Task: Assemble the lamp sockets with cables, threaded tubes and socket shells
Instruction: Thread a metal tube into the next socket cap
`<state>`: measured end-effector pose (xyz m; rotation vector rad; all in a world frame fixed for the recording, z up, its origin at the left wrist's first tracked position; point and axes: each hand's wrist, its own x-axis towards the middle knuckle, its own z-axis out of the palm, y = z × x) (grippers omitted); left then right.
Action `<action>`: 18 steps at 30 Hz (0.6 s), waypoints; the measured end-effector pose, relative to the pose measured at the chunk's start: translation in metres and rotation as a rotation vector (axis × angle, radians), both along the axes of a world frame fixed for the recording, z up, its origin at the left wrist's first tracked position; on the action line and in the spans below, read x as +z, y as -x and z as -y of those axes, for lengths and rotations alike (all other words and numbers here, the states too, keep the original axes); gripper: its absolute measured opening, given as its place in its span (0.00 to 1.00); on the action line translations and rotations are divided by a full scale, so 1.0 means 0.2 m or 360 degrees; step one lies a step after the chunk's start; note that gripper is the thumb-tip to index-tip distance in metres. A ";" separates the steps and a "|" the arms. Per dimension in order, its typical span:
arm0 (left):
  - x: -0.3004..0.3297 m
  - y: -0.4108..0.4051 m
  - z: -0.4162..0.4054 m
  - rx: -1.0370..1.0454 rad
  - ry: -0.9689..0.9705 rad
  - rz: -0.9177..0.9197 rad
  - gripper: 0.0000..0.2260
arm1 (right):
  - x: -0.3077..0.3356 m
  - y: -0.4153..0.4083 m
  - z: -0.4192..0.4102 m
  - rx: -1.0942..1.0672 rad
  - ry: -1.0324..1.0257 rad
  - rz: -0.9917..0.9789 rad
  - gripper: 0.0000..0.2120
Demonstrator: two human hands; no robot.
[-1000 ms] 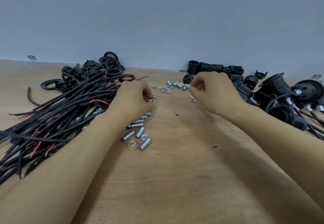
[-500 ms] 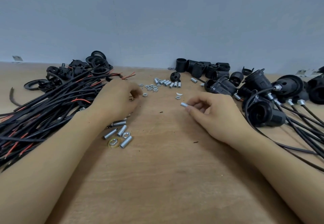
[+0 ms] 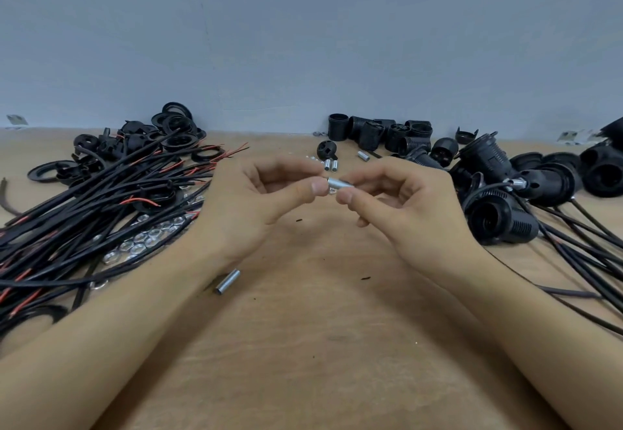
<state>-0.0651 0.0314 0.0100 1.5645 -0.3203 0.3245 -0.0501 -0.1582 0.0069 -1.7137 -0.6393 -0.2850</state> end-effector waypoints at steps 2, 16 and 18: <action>0.00 -0.01 0.00 -0.0034 0.0065 -0.0041 0.09 | -0.01 0.00 0.00 0.0005 -0.0008 -0.0012 0.07; 0.00 0.01 0.00 -0.0246 0.0348 -0.0388 0.12 | -0.03 0.03 -0.03 -0.0239 0.0256 0.0564 0.10; 0.01 0.01 0.00 -0.0254 0.0352 -0.0395 0.10 | -0.03 0.03 -0.02 -0.0280 0.0317 0.0720 0.09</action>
